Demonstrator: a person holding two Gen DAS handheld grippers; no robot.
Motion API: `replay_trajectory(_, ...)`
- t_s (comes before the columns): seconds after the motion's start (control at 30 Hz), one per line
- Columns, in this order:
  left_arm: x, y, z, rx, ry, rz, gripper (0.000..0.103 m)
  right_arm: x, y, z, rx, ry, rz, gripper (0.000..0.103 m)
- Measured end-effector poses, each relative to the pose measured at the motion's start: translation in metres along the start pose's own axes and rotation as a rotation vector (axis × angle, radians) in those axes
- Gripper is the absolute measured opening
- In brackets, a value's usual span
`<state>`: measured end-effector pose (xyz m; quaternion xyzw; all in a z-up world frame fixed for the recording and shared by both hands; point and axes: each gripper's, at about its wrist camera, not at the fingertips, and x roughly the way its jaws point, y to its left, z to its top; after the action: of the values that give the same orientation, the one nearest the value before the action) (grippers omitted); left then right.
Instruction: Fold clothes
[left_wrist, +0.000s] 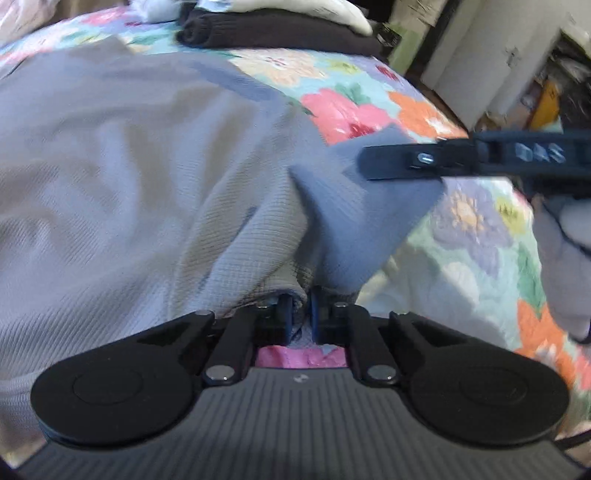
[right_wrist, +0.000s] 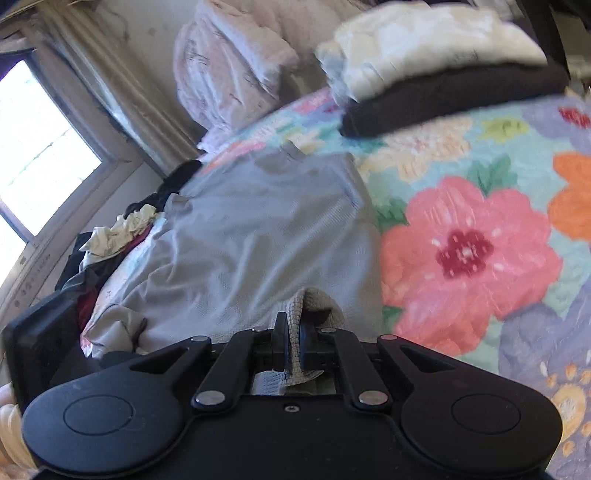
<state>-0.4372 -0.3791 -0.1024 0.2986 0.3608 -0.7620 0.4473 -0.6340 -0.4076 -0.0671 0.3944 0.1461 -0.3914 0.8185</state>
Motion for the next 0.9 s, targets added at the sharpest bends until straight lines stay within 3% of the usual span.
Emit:
replay_trajectory(0.13, -0.051, -0.007, 0.000, 0.029, -0.048, -0.015, 0.008, -0.022, 0.015, 0.006, -0.052, -0.033, -0.003, 0.007)
replay_trajectory(0.23, -0.086, -0.005, -0.004, -0.054, -0.064, -0.053, 0.008, -0.048, 0.025, 0.012, -0.070, -0.040, 0.027, 0.007)
replay_trajectory(0.33, -0.092, -0.003, -0.014, -0.133, 0.056, -0.077, 0.008, -0.063, 0.034, 0.005, -0.119, 0.009, 0.014, 0.007)
replay_trajectory(0.43, -0.074, -0.005, -0.026, -0.121, 0.159, -0.025, 0.010, -0.053, 0.035, -0.020, -0.141, 0.125, -0.033, 0.007)
replay_trajectory(0.53, -0.047, 0.002, -0.039, -0.122, 0.249, 0.010, 0.018, -0.027, 0.031, -0.050, -0.180, 0.231, -0.140, 0.007)
replay_trajectory(0.6, -0.045, 0.008, -0.044, -0.148, 0.274, 0.009, 0.020, -0.013, 0.029, -0.065, -0.233, 0.272, -0.229, 0.007)
replay_trajectory(0.67, -0.060, 0.011, -0.044, -0.135, 0.255, 0.015, 0.024, -0.016, 0.034, -0.067, -0.276, 0.274, -0.265, 0.008)
replay_trajectory(0.77, -0.095, 0.017, -0.042, -0.064, 0.207, 0.116, 0.029, -0.036, 0.055, -0.056, -0.370, 0.241, -0.341, 0.015)
replay_trajectory(0.8, -0.109, 0.022, -0.042, -0.043, 0.188, 0.162, 0.031, -0.044, 0.065, -0.050, -0.408, 0.217, -0.356, 0.021)
replay_trajectory(0.83, -0.121, 0.030, -0.042, -0.029, 0.168, 0.210, 0.032, -0.051, 0.075, -0.042, -0.440, 0.186, -0.349, 0.032)
replay_trajectory(0.9, -0.147, 0.053, -0.044, -0.022, 0.124, 0.306, 0.039, -0.058, 0.096, -0.025, -0.478, 0.134, -0.283, 0.043)
